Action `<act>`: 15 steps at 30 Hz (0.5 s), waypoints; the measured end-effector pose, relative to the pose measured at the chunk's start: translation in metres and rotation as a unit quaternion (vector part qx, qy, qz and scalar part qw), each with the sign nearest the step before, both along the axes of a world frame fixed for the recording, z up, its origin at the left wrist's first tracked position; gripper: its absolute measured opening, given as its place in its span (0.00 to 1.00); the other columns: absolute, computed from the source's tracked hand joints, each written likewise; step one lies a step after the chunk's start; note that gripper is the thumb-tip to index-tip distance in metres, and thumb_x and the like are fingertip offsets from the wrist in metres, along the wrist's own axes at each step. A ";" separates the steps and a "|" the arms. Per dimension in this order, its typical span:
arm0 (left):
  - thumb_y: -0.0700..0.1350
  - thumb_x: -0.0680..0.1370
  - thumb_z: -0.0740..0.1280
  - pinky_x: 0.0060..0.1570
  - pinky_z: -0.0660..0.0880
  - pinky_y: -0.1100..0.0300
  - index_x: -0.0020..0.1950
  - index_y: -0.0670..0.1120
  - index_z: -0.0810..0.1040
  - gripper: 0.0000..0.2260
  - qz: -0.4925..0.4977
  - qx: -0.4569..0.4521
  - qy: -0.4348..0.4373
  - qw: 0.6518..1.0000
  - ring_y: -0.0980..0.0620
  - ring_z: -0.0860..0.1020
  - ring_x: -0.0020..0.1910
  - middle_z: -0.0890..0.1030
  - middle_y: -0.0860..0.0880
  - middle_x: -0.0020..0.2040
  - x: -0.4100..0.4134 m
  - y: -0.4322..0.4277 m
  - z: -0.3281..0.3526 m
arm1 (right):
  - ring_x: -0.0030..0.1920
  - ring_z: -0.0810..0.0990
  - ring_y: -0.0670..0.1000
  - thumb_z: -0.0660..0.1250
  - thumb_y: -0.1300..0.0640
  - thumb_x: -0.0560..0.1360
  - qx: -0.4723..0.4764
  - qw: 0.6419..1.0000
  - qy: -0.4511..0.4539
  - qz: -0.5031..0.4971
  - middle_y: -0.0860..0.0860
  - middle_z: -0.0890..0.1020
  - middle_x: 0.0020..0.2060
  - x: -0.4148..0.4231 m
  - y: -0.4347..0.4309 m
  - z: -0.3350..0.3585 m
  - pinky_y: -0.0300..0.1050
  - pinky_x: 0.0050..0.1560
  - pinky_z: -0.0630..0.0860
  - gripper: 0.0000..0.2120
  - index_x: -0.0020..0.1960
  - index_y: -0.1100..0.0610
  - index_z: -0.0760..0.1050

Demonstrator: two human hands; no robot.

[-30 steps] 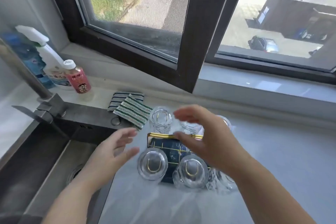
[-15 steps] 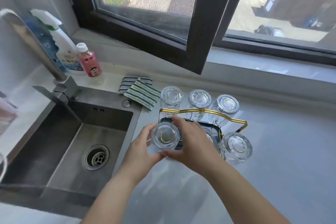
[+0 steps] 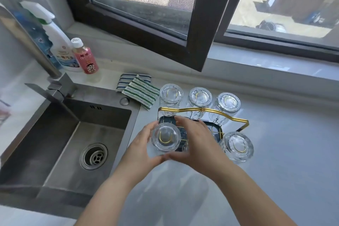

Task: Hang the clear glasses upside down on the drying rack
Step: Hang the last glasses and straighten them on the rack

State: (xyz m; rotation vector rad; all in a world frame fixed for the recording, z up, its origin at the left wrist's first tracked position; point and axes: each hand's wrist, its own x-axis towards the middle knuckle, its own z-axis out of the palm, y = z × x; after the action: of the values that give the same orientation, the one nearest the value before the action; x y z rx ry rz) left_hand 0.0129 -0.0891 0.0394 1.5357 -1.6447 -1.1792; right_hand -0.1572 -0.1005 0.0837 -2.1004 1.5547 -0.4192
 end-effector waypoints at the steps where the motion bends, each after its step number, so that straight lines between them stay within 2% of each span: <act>1: 0.52 0.62 0.77 0.57 0.59 0.74 0.64 0.67 0.58 0.38 -0.010 -0.012 -0.023 1.000 0.76 0.62 0.59 0.64 0.73 0.61 0.000 0.001 0.004 | 0.64 0.64 0.43 0.74 0.43 0.63 0.005 1.000 0.002 0.003 0.44 0.71 0.65 -0.008 0.000 0.003 0.38 0.67 0.56 0.40 0.69 0.47 0.60; 4: 0.53 0.62 0.76 0.56 0.56 0.80 0.65 0.70 0.55 0.40 -0.034 -0.070 -0.065 0.995 0.79 0.58 0.60 0.60 0.79 0.60 -0.004 0.002 0.023 | 0.62 0.64 0.39 0.75 0.45 0.63 0.021 1.000 0.015 0.001 0.41 0.68 0.65 -0.038 0.005 0.014 0.24 0.52 0.56 0.37 0.67 0.44 0.61; 6: 0.53 0.62 0.76 0.54 0.55 0.85 0.62 0.71 0.58 0.37 -0.056 -0.103 -0.049 0.992 0.79 0.59 0.59 0.61 0.81 0.58 -0.013 0.001 0.035 | 0.61 0.65 0.39 0.75 0.47 0.64 0.029 0.999 0.041 -0.003 0.39 0.66 0.67 -0.055 0.009 0.019 0.24 0.47 0.56 0.38 0.68 0.43 0.59; 8: 0.53 0.63 0.76 0.59 0.55 0.81 0.64 0.66 0.61 0.36 -0.103 -0.124 -0.056 0.985 0.76 0.60 0.61 0.62 0.77 0.59 -0.029 -0.003 0.044 | 0.63 0.65 0.42 0.74 0.46 0.64 0.039 0.997 0.073 0.004 0.41 0.65 0.68 -0.061 0.011 0.021 0.28 0.49 0.57 0.40 0.70 0.43 0.57; 9: 0.54 0.64 0.75 0.63 0.53 0.79 0.67 0.63 0.61 0.36 -0.135 -0.133 -0.078 0.979 0.76 0.58 0.61 0.60 0.75 0.60 -0.039 -0.005 0.047 | 0.65 0.65 0.44 0.74 0.45 0.64 0.039 0.995 0.094 0.012 0.42 0.66 0.68 -0.062 0.010 0.020 0.31 0.54 0.58 0.41 0.70 0.45 0.56; 10: 0.55 0.64 0.75 0.66 0.46 0.77 0.69 0.58 0.61 0.37 -0.164 -0.137 -0.108 0.971 0.75 0.54 0.62 0.59 0.73 0.61 -0.047 -0.008 0.047 | 0.65 0.65 0.47 0.74 0.44 0.64 0.035 0.992 0.116 0.018 0.44 0.68 0.68 -0.062 0.009 0.019 0.34 0.59 0.58 0.42 0.71 0.46 0.56; 12: 0.58 0.65 0.73 0.65 0.33 0.71 0.71 0.53 0.58 0.39 -0.201 -0.145 -0.190 0.950 0.67 0.50 0.69 0.62 0.63 0.68 -0.061 -0.016 0.042 | 0.64 0.67 0.50 0.73 0.41 0.63 0.025 0.989 0.146 0.019 0.47 0.72 0.66 -0.062 0.006 0.016 0.39 0.64 0.56 0.43 0.71 0.48 0.57; 15: 0.60 0.65 0.72 0.66 0.30 0.61 0.71 0.51 0.58 0.40 -0.207 -0.149 -0.290 0.922 0.55 0.50 0.73 0.66 0.52 0.71 -0.072 -0.025 0.035 | 0.62 0.70 0.49 0.73 0.40 0.61 0.024 0.990 0.136 0.009 0.46 0.75 0.63 -0.063 0.003 0.013 0.40 0.66 0.56 0.43 0.70 0.49 0.59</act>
State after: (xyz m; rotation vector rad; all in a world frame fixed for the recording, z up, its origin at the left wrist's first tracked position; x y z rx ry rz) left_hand -0.0591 -0.1137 0.0740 1.4554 -2.5063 -0.6279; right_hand -0.2200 -0.0977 0.0971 -2.2043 1.6739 -0.0886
